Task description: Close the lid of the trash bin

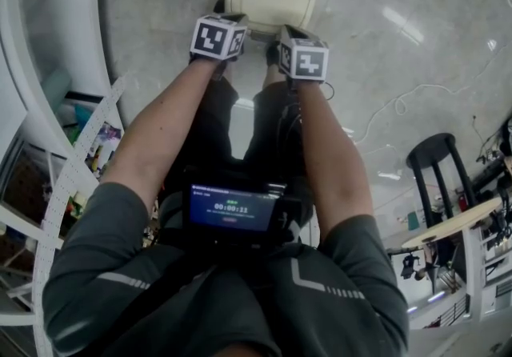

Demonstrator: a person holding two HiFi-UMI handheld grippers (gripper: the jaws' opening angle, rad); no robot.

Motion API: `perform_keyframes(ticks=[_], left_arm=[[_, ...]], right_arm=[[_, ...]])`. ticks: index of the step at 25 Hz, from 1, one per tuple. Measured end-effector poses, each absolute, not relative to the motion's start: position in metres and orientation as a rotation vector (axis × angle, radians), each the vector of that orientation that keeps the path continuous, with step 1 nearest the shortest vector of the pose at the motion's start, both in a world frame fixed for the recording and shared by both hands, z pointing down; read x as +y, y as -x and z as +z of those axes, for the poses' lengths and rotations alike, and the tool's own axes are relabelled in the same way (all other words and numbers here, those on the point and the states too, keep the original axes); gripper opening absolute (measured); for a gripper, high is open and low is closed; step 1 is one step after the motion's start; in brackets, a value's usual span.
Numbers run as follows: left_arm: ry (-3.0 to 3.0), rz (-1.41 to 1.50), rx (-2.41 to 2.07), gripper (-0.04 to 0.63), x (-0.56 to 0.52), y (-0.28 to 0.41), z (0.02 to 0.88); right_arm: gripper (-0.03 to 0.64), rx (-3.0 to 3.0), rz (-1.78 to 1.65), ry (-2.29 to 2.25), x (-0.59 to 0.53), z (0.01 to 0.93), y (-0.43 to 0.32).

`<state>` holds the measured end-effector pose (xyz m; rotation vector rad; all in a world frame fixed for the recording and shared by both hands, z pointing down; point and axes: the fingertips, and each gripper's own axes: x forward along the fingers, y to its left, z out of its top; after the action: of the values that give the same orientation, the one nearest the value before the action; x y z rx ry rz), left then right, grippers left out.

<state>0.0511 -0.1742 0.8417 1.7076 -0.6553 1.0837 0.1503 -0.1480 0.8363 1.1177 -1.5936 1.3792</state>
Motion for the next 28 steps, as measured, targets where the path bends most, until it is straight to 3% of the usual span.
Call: perform_keyframes(ticks=[8,12,28], left_arm=[[-1.691,1.001,-0.656,-0.006,-0.197,-0.061,0.834],[-1.763,0.95,-0.677,-0.006,-0.226,-0.07,0.809],[-2.25,0.751,-0.71,-0.006,-0.326,-0.112,0.61]], right_arm=[[0.011,-1.594,1.531,-1.299,-0.181,0.818,-0.165],[0.011,-1.696,1.427,-1.3,-0.209,0.791,-0.166],[0.011,-2.124,1.105,-1.443,-0.294,0.604,-0.195]])
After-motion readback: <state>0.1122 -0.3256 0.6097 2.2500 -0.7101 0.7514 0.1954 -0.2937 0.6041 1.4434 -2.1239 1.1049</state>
